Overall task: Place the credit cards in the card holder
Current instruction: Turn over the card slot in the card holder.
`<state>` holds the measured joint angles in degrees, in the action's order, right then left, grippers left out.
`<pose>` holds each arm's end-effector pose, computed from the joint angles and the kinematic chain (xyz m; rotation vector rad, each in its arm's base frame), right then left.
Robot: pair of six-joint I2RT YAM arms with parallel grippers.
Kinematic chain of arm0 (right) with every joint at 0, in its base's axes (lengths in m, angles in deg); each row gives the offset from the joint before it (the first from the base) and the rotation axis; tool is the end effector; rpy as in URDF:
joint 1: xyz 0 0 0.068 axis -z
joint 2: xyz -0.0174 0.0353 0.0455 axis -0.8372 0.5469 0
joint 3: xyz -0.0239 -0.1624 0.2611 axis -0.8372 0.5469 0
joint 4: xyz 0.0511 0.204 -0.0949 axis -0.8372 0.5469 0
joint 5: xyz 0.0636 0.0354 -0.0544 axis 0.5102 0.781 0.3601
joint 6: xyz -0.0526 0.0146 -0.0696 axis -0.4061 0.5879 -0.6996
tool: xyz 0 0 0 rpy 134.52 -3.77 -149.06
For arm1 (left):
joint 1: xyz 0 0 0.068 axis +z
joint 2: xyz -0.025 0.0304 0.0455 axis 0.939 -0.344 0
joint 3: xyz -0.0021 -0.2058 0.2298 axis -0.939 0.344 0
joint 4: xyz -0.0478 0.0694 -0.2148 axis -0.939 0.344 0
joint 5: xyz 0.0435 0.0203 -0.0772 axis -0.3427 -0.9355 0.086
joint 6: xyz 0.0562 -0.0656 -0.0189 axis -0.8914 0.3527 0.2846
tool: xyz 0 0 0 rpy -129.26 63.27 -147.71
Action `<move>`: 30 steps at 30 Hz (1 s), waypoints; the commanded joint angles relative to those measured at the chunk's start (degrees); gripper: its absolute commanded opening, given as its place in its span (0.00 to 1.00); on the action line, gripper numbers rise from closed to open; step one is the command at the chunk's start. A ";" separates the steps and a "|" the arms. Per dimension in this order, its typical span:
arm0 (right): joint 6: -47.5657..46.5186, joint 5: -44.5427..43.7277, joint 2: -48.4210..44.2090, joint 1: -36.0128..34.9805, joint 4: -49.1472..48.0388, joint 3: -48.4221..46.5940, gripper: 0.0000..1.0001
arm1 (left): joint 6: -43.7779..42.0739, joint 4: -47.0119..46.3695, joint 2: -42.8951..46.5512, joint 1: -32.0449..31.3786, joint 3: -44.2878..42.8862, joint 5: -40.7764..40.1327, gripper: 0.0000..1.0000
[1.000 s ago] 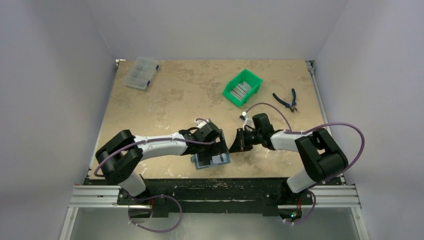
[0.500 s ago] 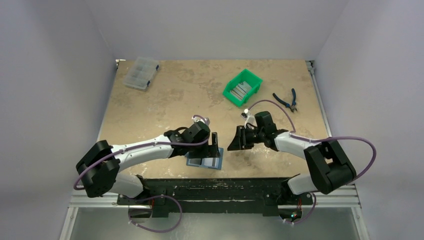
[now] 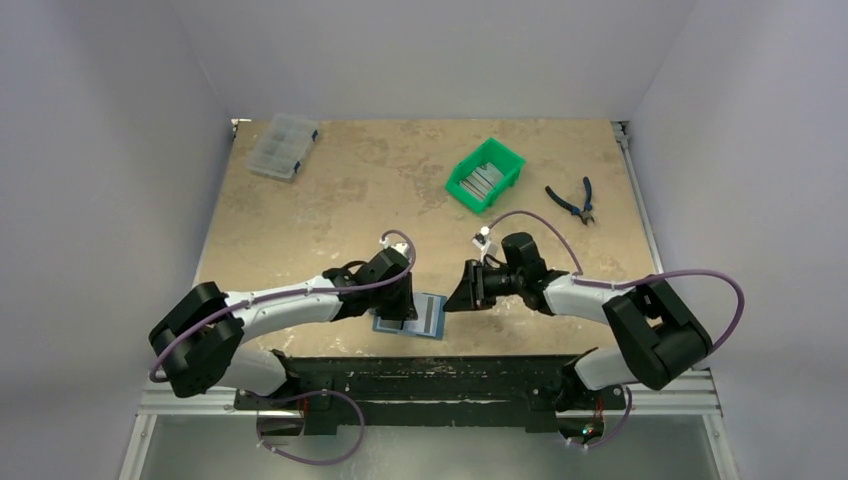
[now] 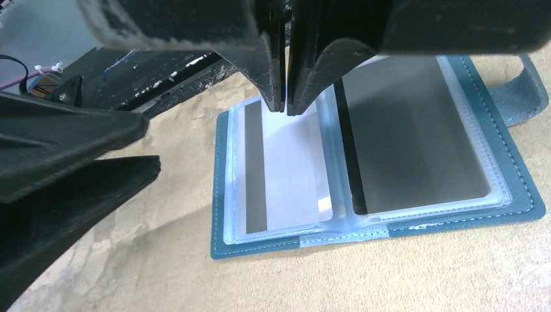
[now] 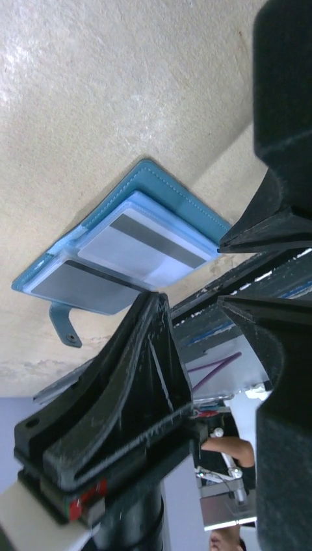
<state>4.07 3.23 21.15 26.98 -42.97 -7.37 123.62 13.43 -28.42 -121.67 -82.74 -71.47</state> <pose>0.1855 0.1702 0.1883 -0.2610 2.4681 1.4742 0.1533 -0.1990 0.1988 0.0618 2.6828 -0.7031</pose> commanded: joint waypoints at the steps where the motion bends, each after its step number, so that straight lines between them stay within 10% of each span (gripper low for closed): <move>1: 4.03 2.00 0.88 -0.95 -6.84 0.13 0.38 | -2.09 -4.02 -1.65 0.29 0.86 -1.75 0.08; 30: 8.44 -2.50 10.76 -6.35 -11.65 -2.20 0.44 | 0.59 -7.91 -1.20 0.42 9.00 -3.70 0.00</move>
<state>13.23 2.02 30.64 21.45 -54.45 -7.54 124.24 3.51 -29.84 -121.63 -75.81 -73.70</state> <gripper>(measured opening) 0.440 0.038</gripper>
